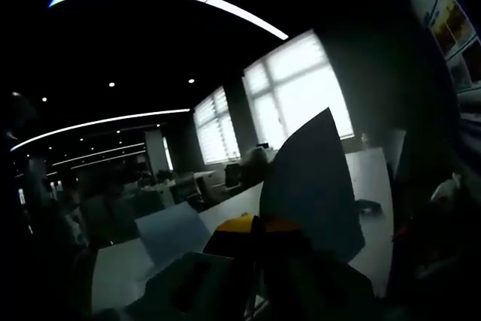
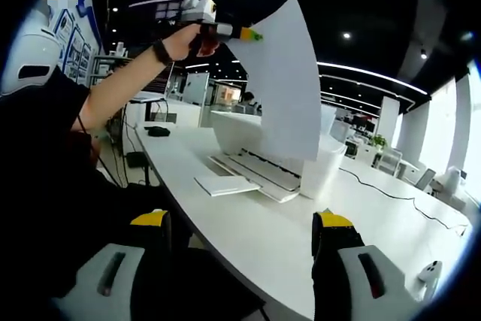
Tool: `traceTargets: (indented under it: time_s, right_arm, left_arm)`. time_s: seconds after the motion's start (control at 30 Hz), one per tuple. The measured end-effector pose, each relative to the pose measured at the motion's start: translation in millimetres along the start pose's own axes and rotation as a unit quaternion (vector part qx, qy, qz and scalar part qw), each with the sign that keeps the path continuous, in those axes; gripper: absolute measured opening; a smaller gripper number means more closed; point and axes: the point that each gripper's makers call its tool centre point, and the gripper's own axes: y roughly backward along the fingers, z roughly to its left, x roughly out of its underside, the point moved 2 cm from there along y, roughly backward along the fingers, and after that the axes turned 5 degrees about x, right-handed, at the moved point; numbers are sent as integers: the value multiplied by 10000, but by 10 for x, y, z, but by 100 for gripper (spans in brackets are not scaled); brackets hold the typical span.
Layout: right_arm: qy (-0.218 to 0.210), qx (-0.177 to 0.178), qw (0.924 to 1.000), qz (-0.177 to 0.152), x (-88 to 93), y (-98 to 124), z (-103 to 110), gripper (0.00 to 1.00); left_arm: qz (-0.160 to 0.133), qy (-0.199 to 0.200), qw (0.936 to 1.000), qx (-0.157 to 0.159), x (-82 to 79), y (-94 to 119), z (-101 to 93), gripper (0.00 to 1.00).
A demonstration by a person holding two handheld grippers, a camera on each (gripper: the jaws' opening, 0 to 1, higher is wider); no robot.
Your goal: Remove the paper from the printer output slot and place it on top of the printer
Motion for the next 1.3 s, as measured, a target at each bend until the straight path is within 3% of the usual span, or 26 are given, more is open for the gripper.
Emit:
traceTargets:
  time_s: [0.47, 1.3]
  right_arm:
    - [-25, 4, 10000, 14, 21, -5, -1, 72]
    - [-35, -4, 10000, 16, 21, -13, 8, 72]
  left_arm:
    - [47, -65, 10000, -55, -82, -51, 62, 5]
    - [143, -48, 9997, -194, -57, -62, 192, 5]
